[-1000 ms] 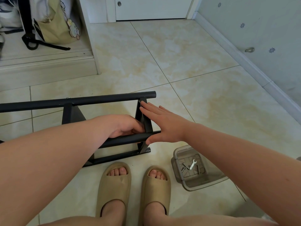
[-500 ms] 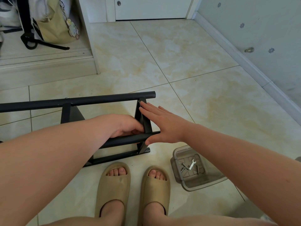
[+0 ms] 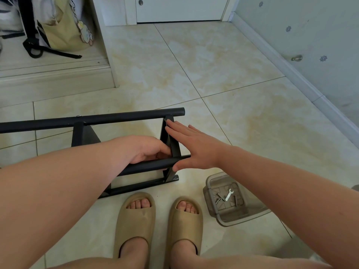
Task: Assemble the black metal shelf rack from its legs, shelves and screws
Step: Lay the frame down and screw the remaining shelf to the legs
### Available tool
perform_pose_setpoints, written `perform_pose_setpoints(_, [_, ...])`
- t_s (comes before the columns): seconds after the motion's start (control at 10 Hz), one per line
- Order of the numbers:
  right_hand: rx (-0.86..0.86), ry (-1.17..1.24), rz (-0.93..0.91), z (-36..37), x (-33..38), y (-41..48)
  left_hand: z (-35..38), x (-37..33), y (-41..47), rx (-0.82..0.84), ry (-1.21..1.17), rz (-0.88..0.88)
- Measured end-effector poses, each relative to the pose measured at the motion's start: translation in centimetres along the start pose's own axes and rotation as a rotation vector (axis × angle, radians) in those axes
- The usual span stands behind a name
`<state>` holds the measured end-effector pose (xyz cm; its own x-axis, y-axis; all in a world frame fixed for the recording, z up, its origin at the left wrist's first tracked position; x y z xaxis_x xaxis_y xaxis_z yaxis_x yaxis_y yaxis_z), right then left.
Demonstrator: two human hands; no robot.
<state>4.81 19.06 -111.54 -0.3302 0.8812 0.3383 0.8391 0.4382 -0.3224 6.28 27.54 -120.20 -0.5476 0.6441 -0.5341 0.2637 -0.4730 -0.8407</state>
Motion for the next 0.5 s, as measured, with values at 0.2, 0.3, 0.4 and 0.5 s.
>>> perform_pose_setpoints(0.2, [-0.006,0.004,-0.005,0.1,0.15,-0.12,-0.33,0.08,0.11,-0.025,0.063,-0.031])
perform_pose_setpoints(0.3, [-0.003,0.005,-0.003,0.11,0.14,-0.13,-0.08,-0.19,0.15,-0.001,0.046,-0.053])
perform_pose_setpoints(0.4, [-0.004,0.006,-0.006,0.18,0.24,-0.21,0.06,-0.36,0.24,0.01,0.036,-0.056])
perform_pose_setpoints(0.5, [-0.002,0.002,-0.006,0.18,0.28,-0.21,-0.04,-0.41,0.27,0.016,0.038,-0.052])
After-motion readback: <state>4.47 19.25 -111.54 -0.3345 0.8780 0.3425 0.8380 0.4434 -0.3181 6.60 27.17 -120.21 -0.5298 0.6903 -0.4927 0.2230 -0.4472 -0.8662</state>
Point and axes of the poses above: each hand's wrist, its own y-axis towards the middle knuckle, its own z-axis out of the palm, x = y × z, the point moved 10 cm from there along y, towards the middle knuckle, and after that the axes turned 4 degrees about -z, right-handed, at the moved point
